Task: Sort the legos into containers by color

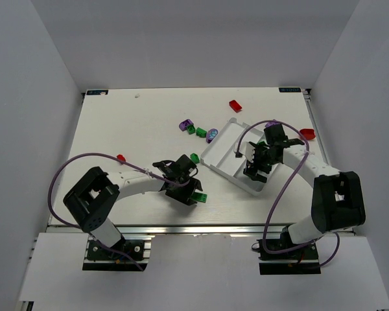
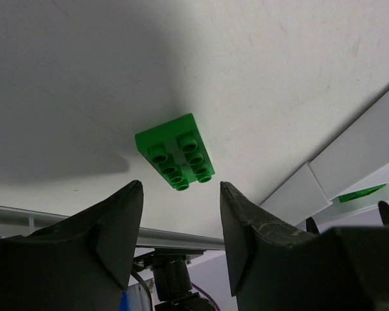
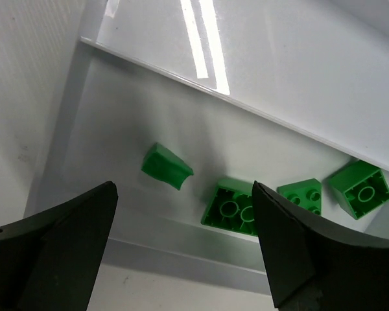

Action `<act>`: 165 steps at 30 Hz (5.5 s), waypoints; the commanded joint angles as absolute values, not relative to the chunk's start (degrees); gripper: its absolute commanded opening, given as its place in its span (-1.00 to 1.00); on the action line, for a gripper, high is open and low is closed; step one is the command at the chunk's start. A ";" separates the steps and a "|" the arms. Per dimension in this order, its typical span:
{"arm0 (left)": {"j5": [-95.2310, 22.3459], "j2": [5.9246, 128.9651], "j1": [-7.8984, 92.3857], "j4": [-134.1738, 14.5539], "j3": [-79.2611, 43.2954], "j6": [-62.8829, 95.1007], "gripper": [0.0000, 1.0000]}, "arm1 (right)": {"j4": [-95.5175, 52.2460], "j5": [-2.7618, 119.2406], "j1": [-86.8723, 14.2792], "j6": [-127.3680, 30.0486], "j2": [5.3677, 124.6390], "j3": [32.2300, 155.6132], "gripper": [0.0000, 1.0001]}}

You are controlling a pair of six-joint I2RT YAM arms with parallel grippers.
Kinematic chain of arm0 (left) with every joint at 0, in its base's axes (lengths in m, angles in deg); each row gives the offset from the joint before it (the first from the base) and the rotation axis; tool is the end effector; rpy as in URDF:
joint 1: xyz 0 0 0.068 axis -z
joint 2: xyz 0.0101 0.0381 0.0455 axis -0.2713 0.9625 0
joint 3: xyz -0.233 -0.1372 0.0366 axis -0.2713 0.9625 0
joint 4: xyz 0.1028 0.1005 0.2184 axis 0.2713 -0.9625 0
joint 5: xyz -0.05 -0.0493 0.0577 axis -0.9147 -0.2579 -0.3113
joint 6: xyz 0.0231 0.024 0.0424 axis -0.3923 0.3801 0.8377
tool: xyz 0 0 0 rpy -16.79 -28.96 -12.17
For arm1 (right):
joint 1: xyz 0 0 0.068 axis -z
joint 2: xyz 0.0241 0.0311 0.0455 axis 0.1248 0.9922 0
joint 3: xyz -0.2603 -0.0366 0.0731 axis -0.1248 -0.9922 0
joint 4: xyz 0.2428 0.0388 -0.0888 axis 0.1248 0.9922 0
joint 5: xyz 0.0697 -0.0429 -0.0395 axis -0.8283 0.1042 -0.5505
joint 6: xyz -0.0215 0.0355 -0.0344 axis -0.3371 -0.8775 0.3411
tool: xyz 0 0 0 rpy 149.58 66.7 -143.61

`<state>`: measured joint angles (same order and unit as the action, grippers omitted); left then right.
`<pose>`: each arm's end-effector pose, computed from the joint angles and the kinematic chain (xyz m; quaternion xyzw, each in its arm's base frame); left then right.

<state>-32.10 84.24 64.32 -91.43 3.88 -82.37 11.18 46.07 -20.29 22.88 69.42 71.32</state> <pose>0.1885 -0.2172 0.1546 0.4994 -0.8505 0.1649 0.0033 0.2720 0.0758 0.1977 -0.6332 0.7269 0.0618 0.2586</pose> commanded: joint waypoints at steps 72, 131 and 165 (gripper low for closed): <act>-50.50 110.23 69.26 -77.19 -43.27 -9.59 -0.92 | -10.90 25.38 4.87 -25.15 60.65 82.62 -0.16; -15.37 72.02 52.40 -80.62 -10.67 -24.78 0.21 | 11.96 23.34 -5.84 -0.27 59.86 80.87 0.39; -33.80 102.07 44.92 -88.72 -25.71 -18.63 0.32 | 6.77 26.24 -9.89 -4.49 61.26 75.94 0.48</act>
